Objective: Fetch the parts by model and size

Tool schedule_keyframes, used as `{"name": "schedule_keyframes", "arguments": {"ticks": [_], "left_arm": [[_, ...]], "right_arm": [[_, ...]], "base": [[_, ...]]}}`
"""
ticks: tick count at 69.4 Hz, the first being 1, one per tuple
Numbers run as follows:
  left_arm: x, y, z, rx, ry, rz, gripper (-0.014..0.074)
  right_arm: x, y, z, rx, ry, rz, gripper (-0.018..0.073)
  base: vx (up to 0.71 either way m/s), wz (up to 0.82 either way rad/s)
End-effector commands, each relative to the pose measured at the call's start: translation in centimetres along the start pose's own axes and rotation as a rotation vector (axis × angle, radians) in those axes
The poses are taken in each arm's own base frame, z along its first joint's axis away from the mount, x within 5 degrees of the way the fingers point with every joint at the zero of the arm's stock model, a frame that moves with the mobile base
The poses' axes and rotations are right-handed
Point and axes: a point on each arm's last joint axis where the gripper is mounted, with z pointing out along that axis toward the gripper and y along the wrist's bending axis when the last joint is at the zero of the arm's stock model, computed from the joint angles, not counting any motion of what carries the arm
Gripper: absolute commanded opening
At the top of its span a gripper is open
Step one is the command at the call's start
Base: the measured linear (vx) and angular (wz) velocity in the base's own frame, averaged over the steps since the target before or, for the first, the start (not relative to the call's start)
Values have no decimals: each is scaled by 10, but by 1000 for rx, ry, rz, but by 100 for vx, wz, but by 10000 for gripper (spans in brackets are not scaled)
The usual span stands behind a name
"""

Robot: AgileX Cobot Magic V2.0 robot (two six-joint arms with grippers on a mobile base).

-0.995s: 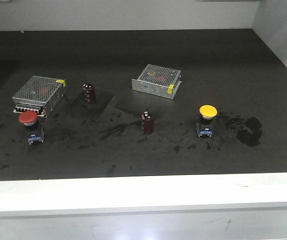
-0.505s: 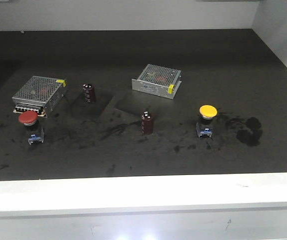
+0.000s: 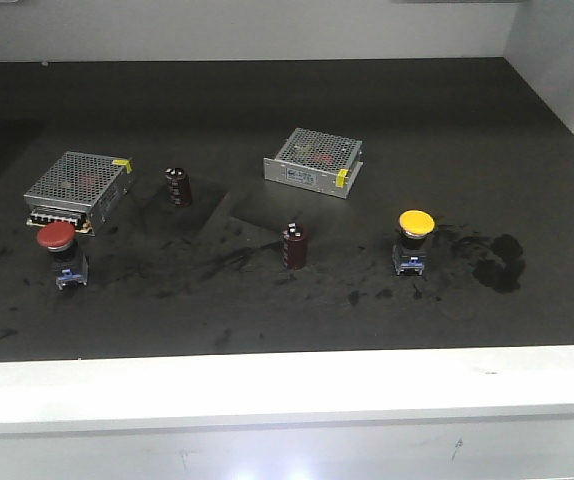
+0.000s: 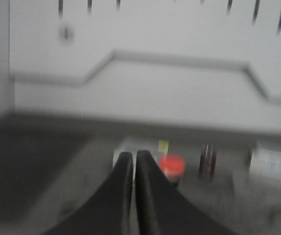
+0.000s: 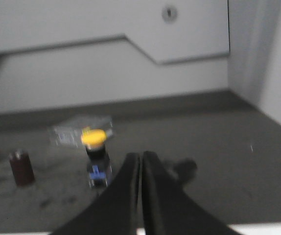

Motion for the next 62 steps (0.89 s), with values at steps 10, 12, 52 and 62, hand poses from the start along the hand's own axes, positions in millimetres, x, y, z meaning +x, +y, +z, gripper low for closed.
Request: {"name": "schedule_keyframes", "arguments": {"ticks": [10,12,52,62], "left_arm": [[-84,-5,-5,20,-289,-49,-6],[-92,-5,-6,20,-291,-49,-6],[-238,-14,88,-6,67,-43,2],[-218,-13,118,-8,212,44,39]], "right_arm": [[-69,9,-10,-48,-297,-14,-8],[-79,10,-11,-48,-311,-14,-8],[-223,23,69,-18,-222,-12,-8],[-212,22,102,-8,-128,-11,-4]], "base": [[0,0],[0,0],[0,0],[0,0]]}}
